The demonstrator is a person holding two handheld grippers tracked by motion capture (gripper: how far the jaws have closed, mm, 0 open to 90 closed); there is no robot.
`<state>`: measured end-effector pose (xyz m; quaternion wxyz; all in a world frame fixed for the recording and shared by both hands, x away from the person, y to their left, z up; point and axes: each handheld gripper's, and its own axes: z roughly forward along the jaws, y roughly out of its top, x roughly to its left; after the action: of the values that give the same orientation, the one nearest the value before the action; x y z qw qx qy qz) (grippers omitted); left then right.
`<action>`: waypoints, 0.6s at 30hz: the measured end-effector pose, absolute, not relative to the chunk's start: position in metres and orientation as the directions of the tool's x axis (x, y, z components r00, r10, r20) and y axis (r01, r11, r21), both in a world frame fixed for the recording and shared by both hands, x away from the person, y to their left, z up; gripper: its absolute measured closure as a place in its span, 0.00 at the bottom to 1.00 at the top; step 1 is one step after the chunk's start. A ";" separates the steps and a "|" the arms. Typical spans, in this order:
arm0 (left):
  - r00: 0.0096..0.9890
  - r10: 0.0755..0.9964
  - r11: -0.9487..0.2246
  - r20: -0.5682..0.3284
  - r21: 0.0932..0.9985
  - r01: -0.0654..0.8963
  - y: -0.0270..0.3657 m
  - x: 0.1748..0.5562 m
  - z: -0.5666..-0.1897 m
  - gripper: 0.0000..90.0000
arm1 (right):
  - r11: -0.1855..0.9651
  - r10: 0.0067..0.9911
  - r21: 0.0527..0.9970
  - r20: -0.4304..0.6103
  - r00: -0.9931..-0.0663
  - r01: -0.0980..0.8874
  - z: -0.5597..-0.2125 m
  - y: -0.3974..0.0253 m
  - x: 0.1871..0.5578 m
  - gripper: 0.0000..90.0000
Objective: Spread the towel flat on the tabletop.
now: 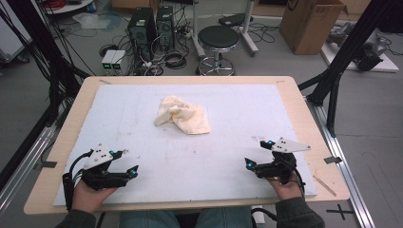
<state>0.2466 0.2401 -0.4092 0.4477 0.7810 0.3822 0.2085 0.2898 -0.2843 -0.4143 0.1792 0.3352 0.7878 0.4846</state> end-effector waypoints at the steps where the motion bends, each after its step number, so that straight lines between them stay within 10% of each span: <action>1: 0.621 0.783 -0.309 -0.015 0.858 0.410 0.240 0.247 -0.409 0.23 | 0.307 0.699 0.884 0.041 -0.713 0.352 -0.415 -0.284 0.291 0.10; 18: 0.623 0.782 -0.309 -0.016 0.858 0.410 0.240 0.245 -0.411 0.23 | 0.311 0.697 0.881 0.043 -0.715 0.356 -0.415 -0.281 0.292 0.10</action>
<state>0.2449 0.2400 -0.4108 0.4477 0.7818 0.3810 0.2079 0.2916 -0.2806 -0.4153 0.1768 0.3332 0.7901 0.4832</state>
